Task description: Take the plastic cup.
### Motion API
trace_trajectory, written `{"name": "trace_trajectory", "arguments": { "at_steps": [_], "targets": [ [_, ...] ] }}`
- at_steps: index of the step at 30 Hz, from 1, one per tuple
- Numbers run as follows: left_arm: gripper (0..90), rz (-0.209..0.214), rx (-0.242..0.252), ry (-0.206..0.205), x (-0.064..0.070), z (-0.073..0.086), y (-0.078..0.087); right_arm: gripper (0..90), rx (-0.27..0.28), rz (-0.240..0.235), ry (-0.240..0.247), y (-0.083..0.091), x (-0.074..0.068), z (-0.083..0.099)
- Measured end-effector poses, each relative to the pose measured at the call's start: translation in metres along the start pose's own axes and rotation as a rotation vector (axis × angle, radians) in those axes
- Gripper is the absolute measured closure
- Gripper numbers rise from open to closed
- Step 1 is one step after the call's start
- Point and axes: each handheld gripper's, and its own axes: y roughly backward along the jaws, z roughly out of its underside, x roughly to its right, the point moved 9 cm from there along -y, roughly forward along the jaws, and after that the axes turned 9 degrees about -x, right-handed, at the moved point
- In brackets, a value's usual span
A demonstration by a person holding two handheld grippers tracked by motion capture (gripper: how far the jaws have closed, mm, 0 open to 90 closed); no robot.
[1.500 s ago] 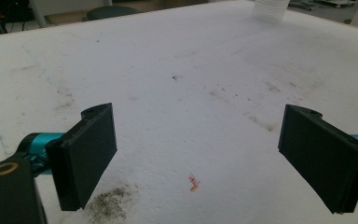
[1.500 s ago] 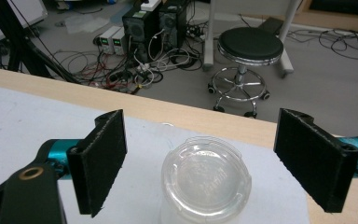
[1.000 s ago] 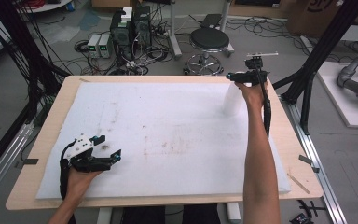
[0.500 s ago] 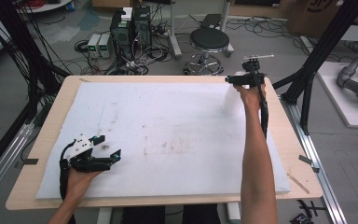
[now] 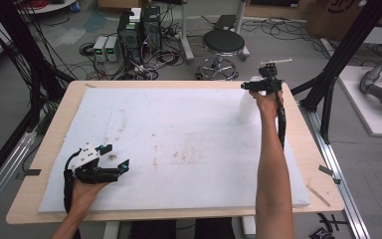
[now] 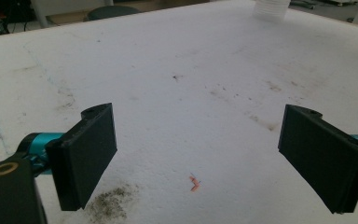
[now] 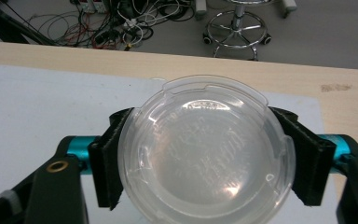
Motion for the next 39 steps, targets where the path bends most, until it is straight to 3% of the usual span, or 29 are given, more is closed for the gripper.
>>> {"name": "trace_trajectory", "arguments": {
  "at_steps": [6, 27, 39],
  "targets": [
    [11.2, 0.000, -0.006, -0.002, 0.000, 0.000, 0.000, 35.8, -0.008, -0.004, 0.007, 0.001, 0.000, 0.001],
    [11.2, -0.002, -0.013, -0.012, 0.001, 0.000, -0.001, 37.4, 0.007, 0.007, -0.005, 0.004, 0.000, -0.001],
    [11.3, -0.001, -0.017, -0.014, 0.001, 0.001, -0.002, 38.2, 0.045, 0.006, 0.010, 0.026, -0.002, -0.020]
  ]
}}
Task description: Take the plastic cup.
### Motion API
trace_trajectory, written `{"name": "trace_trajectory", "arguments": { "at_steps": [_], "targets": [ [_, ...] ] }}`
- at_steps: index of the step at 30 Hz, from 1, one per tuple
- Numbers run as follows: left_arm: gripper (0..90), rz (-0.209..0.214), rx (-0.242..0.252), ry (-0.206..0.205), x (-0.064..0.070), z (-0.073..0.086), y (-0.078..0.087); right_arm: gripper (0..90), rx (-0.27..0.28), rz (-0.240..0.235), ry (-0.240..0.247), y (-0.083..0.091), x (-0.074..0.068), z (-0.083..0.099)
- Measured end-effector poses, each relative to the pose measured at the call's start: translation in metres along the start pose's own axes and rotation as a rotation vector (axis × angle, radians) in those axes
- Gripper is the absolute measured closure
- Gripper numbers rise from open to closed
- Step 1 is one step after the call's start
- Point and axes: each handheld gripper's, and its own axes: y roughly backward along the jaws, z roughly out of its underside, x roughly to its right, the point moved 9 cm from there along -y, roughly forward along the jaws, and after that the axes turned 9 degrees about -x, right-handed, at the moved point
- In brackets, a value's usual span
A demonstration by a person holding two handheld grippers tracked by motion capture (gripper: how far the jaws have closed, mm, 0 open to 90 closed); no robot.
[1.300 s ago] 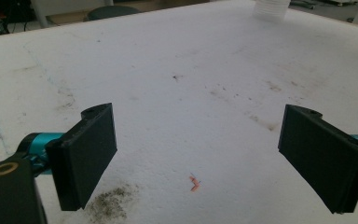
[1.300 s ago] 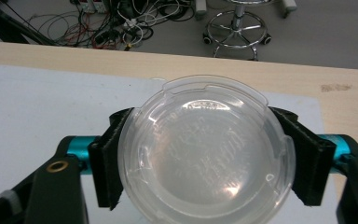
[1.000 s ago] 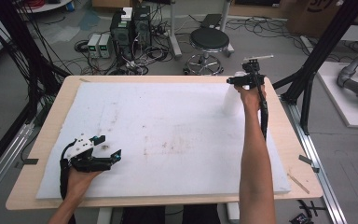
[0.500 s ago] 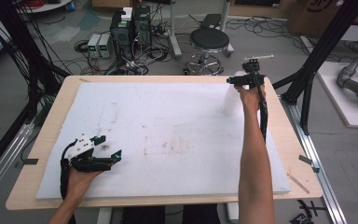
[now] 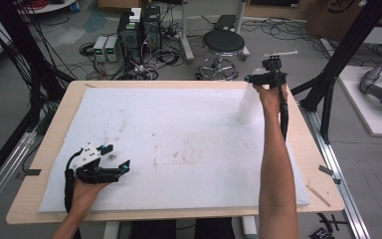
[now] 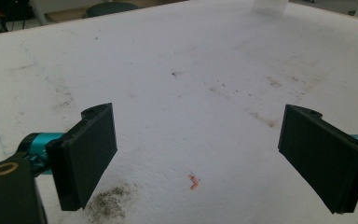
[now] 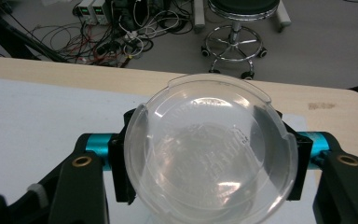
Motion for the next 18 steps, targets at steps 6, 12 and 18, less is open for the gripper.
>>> {"name": "trace_trajectory", "arguments": {
  "at_steps": [6, 12, 18],
  "targets": [
    [11.3, 0.002, -0.002, 0.000, 0.000, 0.000, 0.000, 38.7, 0.021, 0.003, 0.001, 0.018, 0.000, -0.014],
    [11.2, 0.001, -0.005, -0.002, 0.000, 0.000, 0.000, 39.0, 0.052, 0.006, 0.018, 0.033, -0.003, -0.028],
    [11.3, 0.002, -0.004, 0.000, 0.000, 0.000, 0.000, 39.2, 0.074, 0.014, 0.022, 0.046, -0.005, -0.038]
  ]
}}
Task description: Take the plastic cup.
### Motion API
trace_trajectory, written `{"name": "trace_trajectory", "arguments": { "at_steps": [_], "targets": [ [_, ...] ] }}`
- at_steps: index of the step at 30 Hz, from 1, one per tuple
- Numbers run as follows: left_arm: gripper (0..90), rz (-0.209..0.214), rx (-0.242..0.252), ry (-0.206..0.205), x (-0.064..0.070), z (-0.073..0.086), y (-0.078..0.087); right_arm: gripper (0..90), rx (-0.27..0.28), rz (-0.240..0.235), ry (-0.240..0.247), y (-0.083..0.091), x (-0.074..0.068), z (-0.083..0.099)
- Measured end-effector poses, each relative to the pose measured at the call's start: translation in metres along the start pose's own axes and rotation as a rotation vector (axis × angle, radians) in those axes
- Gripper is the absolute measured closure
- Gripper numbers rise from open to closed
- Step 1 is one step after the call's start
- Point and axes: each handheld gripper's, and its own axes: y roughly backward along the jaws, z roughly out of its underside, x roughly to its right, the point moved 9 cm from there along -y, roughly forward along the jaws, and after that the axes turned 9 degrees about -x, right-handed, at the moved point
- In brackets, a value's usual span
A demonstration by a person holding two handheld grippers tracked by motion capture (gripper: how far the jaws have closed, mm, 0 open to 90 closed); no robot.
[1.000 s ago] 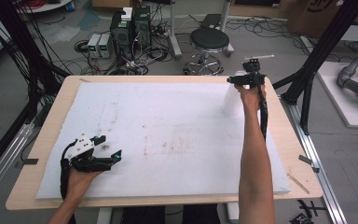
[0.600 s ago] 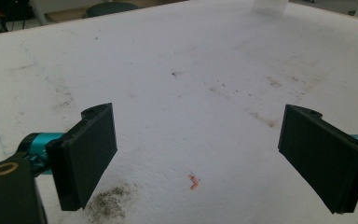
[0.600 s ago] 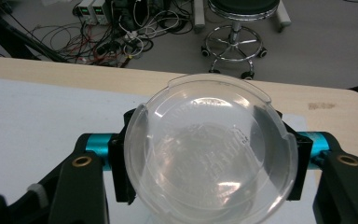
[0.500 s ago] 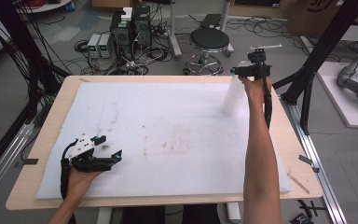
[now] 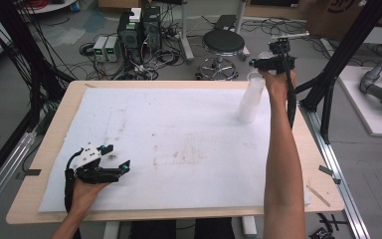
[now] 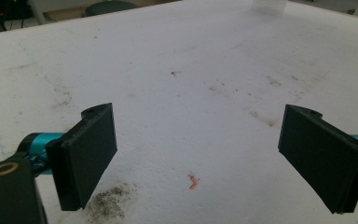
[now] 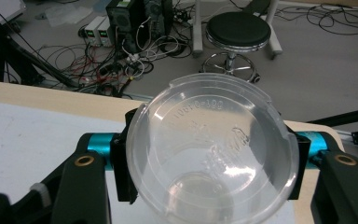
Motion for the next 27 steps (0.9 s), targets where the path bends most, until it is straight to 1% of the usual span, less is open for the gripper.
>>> {"name": "trace_trajectory", "arguments": {
  "at_steps": [2, 6, 9, 10, 11, 14, 15, 17, 21, 23, 24, 25, 27],
  "targets": [
    [11.3, 0.000, 0.000, 0.000, 0.000, 0.000, 0.000, 39.2, 0.005, 0.001, 0.003, 0.001, 0.001, -0.001],
    [11.3, 0.000, -0.001, -0.004, 0.000, 0.000, 0.000, 39.2, -0.003, 0.003, 0.001, 0.002, 0.001, 0.000],
    [11.3, 0.002, -0.002, -0.003, 0.000, 0.000, 0.000, 39.2, 0.010, -0.011, 0.022, 0.006, -0.002, -0.001],
    [11.3, 0.002, -0.002, -0.003, 0.000, 0.000, 0.000, 39.2, 0.010, -0.011, 0.022, 0.006, -0.002, -0.001],
    [11.3, 0.006, -0.005, -0.001, 0.001, 0.000, -0.001, 39.2, 0.029, -0.034, 0.035, 0.014, -0.006, -0.002],
    [11.3, 0.007, -0.008, -0.005, 0.001, 0.000, -0.001, 39.6, 0.051, -0.087, 0.061, 0.030, -0.014, -0.001],
    [11.3, 0.006, -0.009, -0.012, 0.001, 0.000, -0.001, 39.8, 0.068, -0.110, 0.067, 0.036, -0.018, -0.001],
    [11.3, 0.008, -0.008, -0.010, 0.002, 0.000, -0.001, 40.0, 0.097, -0.164, 0.093, 0.049, -0.027, 0.001],
    [11.2, 0.011, -0.012, -0.007, 0.001, 0.000, -0.001, 40.0, 0.115, -0.247, 0.180, 0.069, -0.050, 0.012],
    [11.3, 0.011, -0.008, -0.003, 0.001, 0.000, -0.001, 40.1, 0.137, -0.301, 0.214, 0.079, -0.061, 0.018],
    [11.2, 0.011, -0.008, -0.003, 0.001, 0.000, -0.001, 40.1, 0.137, -0.301, 0.214, 0.079, -0.061, 0.018],
    [11.3, 0.012, -0.010, -0.006, 0.001, 0.000, -0.001, 40.2, 0.150, -0.335, 0.240, 0.087, -0.072, 0.024],
    [11.2, 0.014, -0.012, -0.007, 0.001, 0.000, -0.001, 40.2, 0.154, -0.372, 0.266, 0.093, -0.083, 0.031]
  ]
}}
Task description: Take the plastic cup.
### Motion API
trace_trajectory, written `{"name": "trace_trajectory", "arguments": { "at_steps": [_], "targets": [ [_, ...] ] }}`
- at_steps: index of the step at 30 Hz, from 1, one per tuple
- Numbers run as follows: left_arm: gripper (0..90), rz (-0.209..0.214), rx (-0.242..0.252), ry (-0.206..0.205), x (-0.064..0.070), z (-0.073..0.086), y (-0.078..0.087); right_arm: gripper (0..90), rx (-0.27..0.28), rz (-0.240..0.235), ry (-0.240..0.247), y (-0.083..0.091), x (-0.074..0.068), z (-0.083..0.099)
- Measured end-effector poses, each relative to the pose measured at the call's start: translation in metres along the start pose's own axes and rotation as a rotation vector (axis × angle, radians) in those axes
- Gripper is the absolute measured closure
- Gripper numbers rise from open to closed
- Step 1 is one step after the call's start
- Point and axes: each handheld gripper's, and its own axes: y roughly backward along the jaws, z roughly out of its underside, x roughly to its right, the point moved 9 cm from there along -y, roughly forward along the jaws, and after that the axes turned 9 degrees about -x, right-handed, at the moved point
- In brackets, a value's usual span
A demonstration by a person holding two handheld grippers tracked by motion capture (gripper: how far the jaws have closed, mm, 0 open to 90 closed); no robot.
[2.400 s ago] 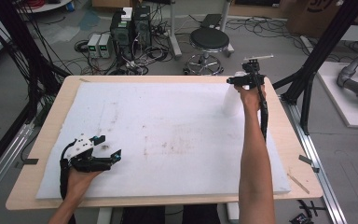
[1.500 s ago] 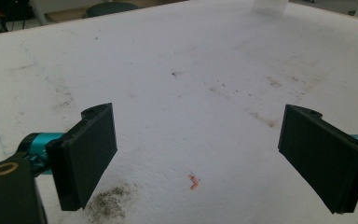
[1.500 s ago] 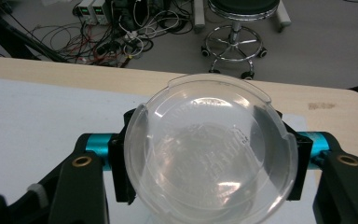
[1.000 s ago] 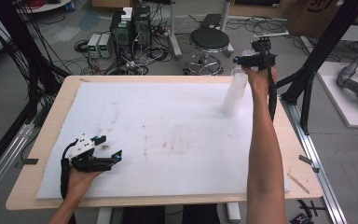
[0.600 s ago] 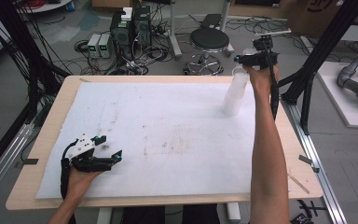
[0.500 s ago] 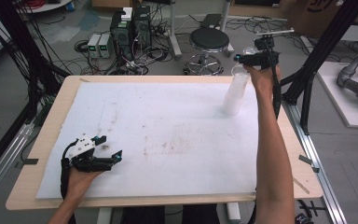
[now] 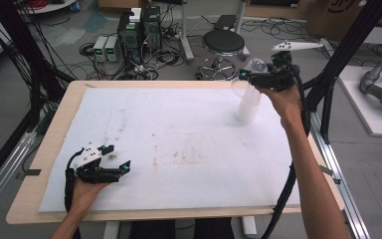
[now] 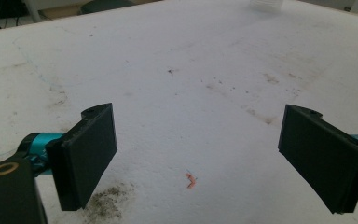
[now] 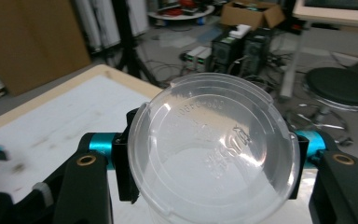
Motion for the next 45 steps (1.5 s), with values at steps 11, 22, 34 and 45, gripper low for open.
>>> {"name": "trace_trajectory", "arguments": {
  "at_steps": [11, 22, 34, 45],
  "targets": [
    [11.3, 0.010, 0.003, 0.011, 0.000, 0.000, 0.000, 40.3, 0.040, -0.203, 0.141, 0.008, -0.071, 0.020],
    [11.3, 0.018, 0.005, 0.003, 0.000, 0.000, 0.000, 40.7, 0.087, -0.323, 0.231, 0.006, -0.124, 0.060],
    [11.2, 0.010, 0.011, 0.009, 0.000, 0.000, 0.001, 40.8, 0.111, -0.393, 0.279, -0.016, -0.156, 0.104],
    [11.2, 0.013, 0.013, 0.006, 0.000, -0.001, 0.001, 41.0, 0.047, -0.429, 0.282, -0.047, -0.166, 0.126]
  ]
}}
